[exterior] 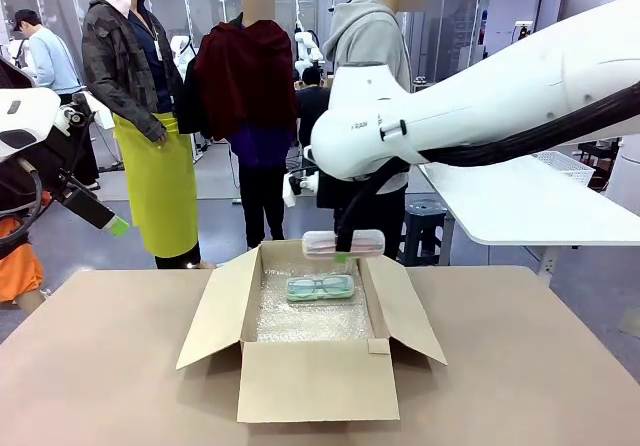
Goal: Pack the glasses set securely to prepare it for shipping.
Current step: Put the Glasses case from the right side of the table into the Package Box.
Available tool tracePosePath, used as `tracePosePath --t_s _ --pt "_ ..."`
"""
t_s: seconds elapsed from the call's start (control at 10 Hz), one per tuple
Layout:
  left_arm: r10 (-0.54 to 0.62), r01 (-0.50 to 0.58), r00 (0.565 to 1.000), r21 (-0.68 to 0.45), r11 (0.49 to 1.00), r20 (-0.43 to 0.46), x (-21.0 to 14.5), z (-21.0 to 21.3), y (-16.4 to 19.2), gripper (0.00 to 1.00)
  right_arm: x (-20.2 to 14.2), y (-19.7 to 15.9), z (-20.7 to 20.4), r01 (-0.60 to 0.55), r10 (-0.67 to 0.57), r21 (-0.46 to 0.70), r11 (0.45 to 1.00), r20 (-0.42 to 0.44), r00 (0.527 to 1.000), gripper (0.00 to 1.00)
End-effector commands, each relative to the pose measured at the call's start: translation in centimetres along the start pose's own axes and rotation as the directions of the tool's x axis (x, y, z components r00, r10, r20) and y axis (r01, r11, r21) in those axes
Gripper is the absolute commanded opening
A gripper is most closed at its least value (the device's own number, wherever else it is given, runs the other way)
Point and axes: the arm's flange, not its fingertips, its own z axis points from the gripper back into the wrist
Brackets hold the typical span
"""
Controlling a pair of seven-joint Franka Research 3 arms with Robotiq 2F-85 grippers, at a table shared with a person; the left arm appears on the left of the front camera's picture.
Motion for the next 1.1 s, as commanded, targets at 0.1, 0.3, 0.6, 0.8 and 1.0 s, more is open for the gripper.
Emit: tracePosePath --t_s 0.1,0.3,0.6,0.8,1.0 --pt "-0.009 0.009 1.000 0.005 1.000 0.002 -0.1 0.1 0.1 1.00 2.4 -0.2 -2.7 0.003 -0.003 0.073 0.997 -0.003 1.000 0.51" --pt "-0.009 0.009 1.000 0.005 1.000 0.002 -0.1 0.1 0.1 1.00 3.2 0.3 -5.9 0.003 0.000 0.109 0.994 -0.031 1.000 0.51" --pt "-0.009 0.009 1.000 0.005 1.000 0.002 -0.1 0.1 0.1 1.00 3.9 0.8 -10.9 0.007 -0.007 0.148 0.989 -0.002 1.000 0.51" --pt "-0.009 0.009 1.000 0.005 1.000 0.002 -0.1 0.1 0.1 1.00 3.9 1.3 -12.4 0.004 -0.001 0.163 0.987 -0.018 1.000 0.51" --pt "-0.009 0.009 1.000 0.005 1.000 0.002 -0.1 0.1 0.1 1.00 3.8 1.3 -14.2 0.022 -0.015 0.183 0.983 -0.035 0.999 0.51"
